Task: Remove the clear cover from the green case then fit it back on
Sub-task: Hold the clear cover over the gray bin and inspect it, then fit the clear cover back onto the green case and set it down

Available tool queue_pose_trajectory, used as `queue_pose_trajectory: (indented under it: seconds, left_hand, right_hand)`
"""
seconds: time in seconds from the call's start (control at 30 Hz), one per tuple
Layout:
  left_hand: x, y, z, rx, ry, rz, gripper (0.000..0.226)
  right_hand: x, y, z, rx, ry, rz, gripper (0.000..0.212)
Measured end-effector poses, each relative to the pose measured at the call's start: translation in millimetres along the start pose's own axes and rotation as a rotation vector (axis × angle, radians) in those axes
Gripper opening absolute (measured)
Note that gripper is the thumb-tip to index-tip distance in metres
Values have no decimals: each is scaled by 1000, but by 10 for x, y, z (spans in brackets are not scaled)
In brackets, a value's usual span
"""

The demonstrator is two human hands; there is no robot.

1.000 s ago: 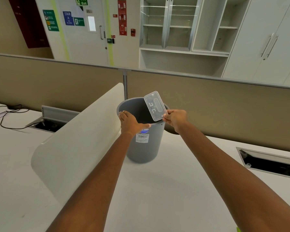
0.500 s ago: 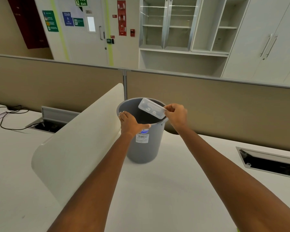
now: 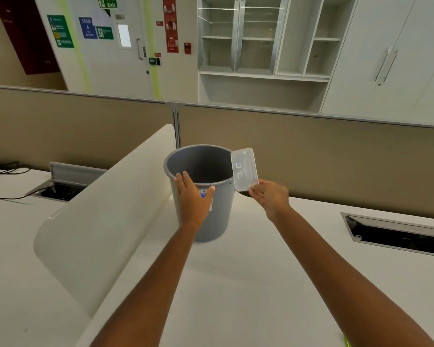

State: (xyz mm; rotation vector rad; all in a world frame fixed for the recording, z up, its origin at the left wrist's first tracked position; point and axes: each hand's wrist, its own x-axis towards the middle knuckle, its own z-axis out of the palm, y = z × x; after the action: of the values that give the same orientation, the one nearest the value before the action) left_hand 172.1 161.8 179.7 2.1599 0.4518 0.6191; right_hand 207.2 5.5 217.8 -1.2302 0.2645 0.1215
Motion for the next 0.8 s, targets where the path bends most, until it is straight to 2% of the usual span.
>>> queue_pose_trajectory:
  seconds: [0.1, 0.17, 0.2, 0.27, 0.37, 0.47, 0.6, 0.67, 0.7, 0.8]
  left_hand:
    - [-444, 9, 171, -185, 167, 138, 52]
    - [-732, 1, 339, -288, 106, 112, 43]
    - [-843, -11, 422, -376, 21, 30, 40]
    - [-1005, -42, 568, -667, -219, -266, 40]
    - [-1200, -145, 699, -1088, -562, -694, 57]
    - [-1445, -239, 849, -1393, -710, -880, 63]
    - [-1683, -213, 951, -1483, -812, -949, 65]
    - [-1753, -194, 971, -1465, -818, -943, 62]
    - [-1789, -184, 988, -1457, -820, -943, 61]
    - [-1866, -200, 1015, -1459, -825, -958, 59]
  right_hand:
    - [-145, 214, -281, 64, -21, 113, 38]
    - [-244, 383, -497, 80, -36, 185, 40]
    - [-283, 468, -602, 92, -39, 218, 41]
    - [-375, 621, -801, 131, -43, 269, 38]
    - [-565, 811, -1042, 122, -78, 330, 28]
    - [-742, 1003, -1294, 38, -93, 383, 22]
    - [-890, 1154, -1579, -38, -70, 404, 12]
    - [-924, 1177, -1756, -148, 7, 347, 10]
    - [-923, 1193, -1906, -282, 90, 269, 11]
    - [-900, 1262, -2390, -899, 398, -8, 24]
